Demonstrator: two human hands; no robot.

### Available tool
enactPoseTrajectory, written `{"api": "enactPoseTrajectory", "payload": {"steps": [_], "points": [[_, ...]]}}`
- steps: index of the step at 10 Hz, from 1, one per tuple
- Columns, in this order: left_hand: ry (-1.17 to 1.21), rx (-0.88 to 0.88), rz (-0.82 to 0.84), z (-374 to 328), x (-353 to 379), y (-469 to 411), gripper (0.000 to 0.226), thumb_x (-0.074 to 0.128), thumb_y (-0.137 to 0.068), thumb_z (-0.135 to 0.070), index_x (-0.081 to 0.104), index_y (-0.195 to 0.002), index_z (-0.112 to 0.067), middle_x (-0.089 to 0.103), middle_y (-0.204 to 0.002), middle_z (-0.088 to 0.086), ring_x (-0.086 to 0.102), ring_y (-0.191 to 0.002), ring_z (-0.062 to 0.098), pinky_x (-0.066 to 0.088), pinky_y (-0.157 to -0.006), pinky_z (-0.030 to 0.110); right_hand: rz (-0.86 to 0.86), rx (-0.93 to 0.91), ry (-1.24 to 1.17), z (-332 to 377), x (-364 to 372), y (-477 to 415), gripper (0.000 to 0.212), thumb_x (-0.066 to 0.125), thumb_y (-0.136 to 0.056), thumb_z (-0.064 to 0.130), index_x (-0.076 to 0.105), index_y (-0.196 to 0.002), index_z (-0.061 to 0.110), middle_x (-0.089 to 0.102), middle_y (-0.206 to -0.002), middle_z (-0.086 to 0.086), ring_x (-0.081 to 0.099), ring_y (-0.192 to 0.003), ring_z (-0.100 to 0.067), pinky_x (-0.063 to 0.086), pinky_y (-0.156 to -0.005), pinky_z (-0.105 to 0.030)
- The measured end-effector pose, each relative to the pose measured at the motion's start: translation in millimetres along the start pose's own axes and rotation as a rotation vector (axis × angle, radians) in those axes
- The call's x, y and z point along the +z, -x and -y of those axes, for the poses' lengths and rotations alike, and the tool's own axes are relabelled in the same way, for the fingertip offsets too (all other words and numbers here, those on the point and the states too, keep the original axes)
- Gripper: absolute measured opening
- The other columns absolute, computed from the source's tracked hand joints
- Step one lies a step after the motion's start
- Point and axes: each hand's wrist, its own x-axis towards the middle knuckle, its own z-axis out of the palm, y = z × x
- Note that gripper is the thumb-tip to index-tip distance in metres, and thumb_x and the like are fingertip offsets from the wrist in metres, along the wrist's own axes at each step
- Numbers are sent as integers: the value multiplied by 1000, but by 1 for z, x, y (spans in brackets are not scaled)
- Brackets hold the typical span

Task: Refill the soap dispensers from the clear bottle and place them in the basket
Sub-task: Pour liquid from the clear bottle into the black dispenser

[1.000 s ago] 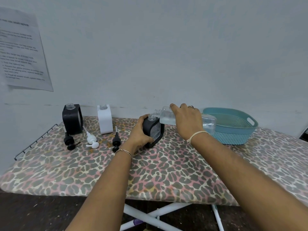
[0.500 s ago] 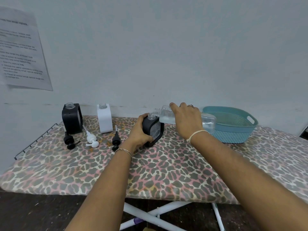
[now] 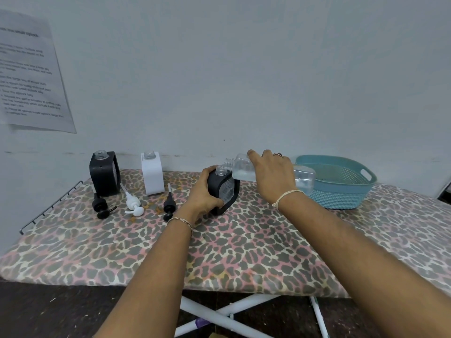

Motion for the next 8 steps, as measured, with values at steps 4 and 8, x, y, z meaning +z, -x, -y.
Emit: {"api": "enactPoseTrajectory", "payload": {"steps": [4,8], "points": [[16,9,-5,0,0,1,98,75,-62,13,32,-139,-29,45,-120,-1,54,-101,21,49,-66,20,-2,-4,7,0,-1,0,65,63,-78,6,35,-135,19,55,-108,-8,59,-94,-27,33,-70,-31],[13,1,-2,0,0,1,99,75,-62,13,31,-140,-28,46,-121,0,54,-104,22,52,-77,29,4,-8,0,0,-1,1,66,63,-78,6,34,-136,19,55,-110,-9,58,-96,-27,38,-74,-32]]}}
